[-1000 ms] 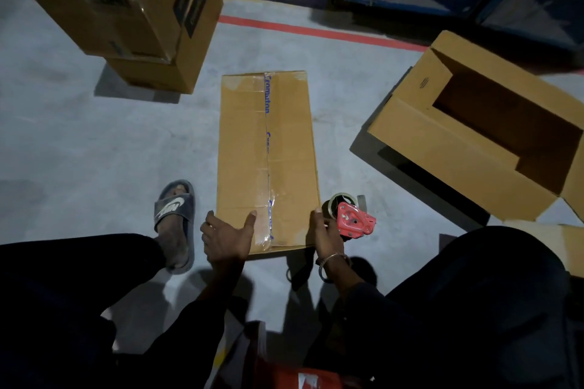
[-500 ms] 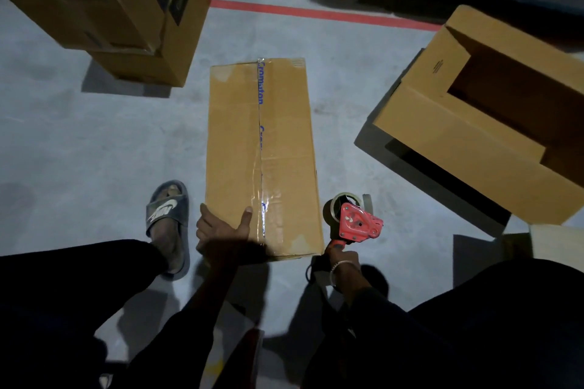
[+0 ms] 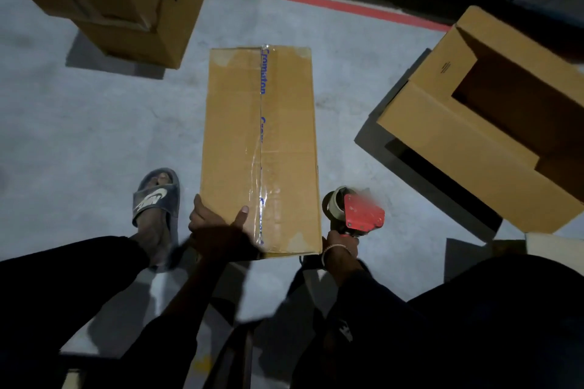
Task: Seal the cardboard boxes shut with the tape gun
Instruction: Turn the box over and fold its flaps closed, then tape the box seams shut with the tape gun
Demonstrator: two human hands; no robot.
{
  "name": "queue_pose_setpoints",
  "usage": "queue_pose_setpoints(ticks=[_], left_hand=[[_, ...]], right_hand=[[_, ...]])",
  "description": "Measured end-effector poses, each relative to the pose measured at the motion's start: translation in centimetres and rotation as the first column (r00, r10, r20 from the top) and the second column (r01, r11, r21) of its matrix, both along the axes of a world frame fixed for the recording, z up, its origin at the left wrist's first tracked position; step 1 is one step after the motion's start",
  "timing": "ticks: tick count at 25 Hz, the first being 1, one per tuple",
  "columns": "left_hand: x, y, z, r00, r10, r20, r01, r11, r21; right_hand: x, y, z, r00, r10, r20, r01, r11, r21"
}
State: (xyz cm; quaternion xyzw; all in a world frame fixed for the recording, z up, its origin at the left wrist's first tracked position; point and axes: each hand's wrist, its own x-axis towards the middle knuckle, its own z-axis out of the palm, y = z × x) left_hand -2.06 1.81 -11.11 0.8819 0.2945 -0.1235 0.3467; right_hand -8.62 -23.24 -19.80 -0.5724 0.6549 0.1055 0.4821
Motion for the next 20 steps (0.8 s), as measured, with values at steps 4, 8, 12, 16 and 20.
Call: queue_pose_setpoints(ticks=[4, 8, 12, 16, 20], left_hand=[[-0.8, 0.4, 3.3, 0.986, -0.108, -0.127, 0.098, 0.992, -0.082], [-2.1, -0.2, 8.1, 0.972, -0.199, -0.129, 0.201, 0.980, 0.005], [0.2, -1.9, 14.7, 0.910, -0.404, -0.088, 0.400, 0.914, -0.067], [5.0, -1.3, 20.9, 0.770, -0.636, -0.053, 0.637, 0.771, 0.001], [6.1, 2.5, 19.5, 0.847, -0.528, -0.063, 0.530, 0.847, 0.036]], right_hand=[[-0.5, -2.0, 5.4, 0.973, -0.099, 0.208, 0.061, 0.981, 0.182], [-1.8, -1.2, 17.0, 0.941, -0.057, 0.333, 0.033, 0.997, 0.076], [-0.5, -1.5, 24.0, 0.941, 0.049, 0.333, -0.092, 0.989, 0.113], [2.6, -1.2, 32.1, 0.881, 0.168, 0.442, -0.318, 0.902, 0.292], [4.6, 0.6, 35.5, 0.743, 0.084, 0.664, -0.441, 0.808, 0.391]])
